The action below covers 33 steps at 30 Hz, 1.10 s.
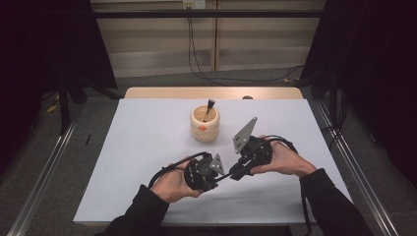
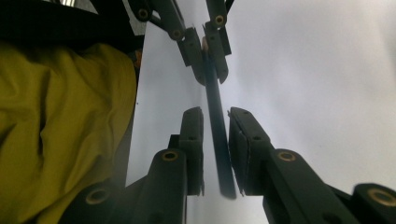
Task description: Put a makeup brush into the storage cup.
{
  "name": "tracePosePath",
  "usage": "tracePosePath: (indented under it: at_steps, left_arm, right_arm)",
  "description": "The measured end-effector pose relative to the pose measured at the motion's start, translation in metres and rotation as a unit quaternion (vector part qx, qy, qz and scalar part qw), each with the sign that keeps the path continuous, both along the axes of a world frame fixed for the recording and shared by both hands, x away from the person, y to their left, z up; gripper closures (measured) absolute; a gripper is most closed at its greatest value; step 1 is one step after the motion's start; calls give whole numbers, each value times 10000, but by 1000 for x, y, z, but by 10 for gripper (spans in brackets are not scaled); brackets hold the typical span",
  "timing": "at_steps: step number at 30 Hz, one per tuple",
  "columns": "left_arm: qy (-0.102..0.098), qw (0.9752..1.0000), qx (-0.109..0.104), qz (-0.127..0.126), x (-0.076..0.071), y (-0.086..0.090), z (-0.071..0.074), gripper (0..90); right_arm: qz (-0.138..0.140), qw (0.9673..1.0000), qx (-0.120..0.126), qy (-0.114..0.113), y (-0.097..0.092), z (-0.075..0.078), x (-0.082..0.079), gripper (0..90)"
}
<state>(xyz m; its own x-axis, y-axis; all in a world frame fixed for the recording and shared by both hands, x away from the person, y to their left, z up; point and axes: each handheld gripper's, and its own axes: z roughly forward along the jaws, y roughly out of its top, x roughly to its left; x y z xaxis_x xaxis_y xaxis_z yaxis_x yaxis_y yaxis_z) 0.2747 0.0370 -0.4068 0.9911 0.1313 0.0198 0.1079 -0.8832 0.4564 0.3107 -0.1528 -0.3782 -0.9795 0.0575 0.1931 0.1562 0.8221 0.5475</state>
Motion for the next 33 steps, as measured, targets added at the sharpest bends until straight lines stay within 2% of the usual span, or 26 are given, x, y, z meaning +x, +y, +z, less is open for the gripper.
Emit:
tracePosePath:
  at_steps: [2, 9, 12, 13, 15, 17, 19, 20, 21, 25, 28, 33]
  left_arm:
    - [3, 10000, 37, -58, 0, 0, 0, 838]
    - [-46, 9998, 81, -180, 2, 1, 2, 838]
    - [-24, 10000, -87, -3, 0, 1, 1, 838]
    - [-38, 10000, -43, -71, 1, 1, 1, 838]
    - [-73, 9999, -78, -122, 2, 2, 1, 837]
    - [-68, 9999, -126, -92, 2, 3, 1, 837]
    - [-92, 9997, -181, -135, 3, 3, 1, 836]
    - [-34, 9995, -314, -14, 2, 3, 0, 835]
    - [-30, 9994, -351, -21, 2, 4, 0, 833]
    - [-43, 9991, -421, 0, 3, 5, -1, 826]
    - [-78, 9990, -441, -30, 5, 6, -2, 800]
    - [-30, 9978, -662, 29, 8, 10, -2, 713]
  right_arm:
    - [2, 10000, -2, 78, 1, 0, 0, 784]
    - [-27, 9999, -22, 117, 1, -1, 0, 852]
    - [20, 10000, 61, 69, 1, -2, 0, 855]
    - [42, 10000, 53, 57, 1, -1, 1, 855]
    - [26, 9999, 91, 38, 0, -2, 1, 856]
    - [-39, 9999, 47, 146, -1, -1, 0, 856]
    - [-25, 9999, 108, 110, -1, -1, 1, 857]
    - [-35, 9999, 118, 99, -2, -1, 1, 857]
    - [-29, 9999, 65, 139, -3, 0, 1, 857]
    - [-136, 9997, 140, 152, -4, -1, 1, 857]
    - [-147, 9996, 167, 145, -4, -1, 1, 858]
    - [-65, 9997, 221, 55, -5, 0, 3, 858]
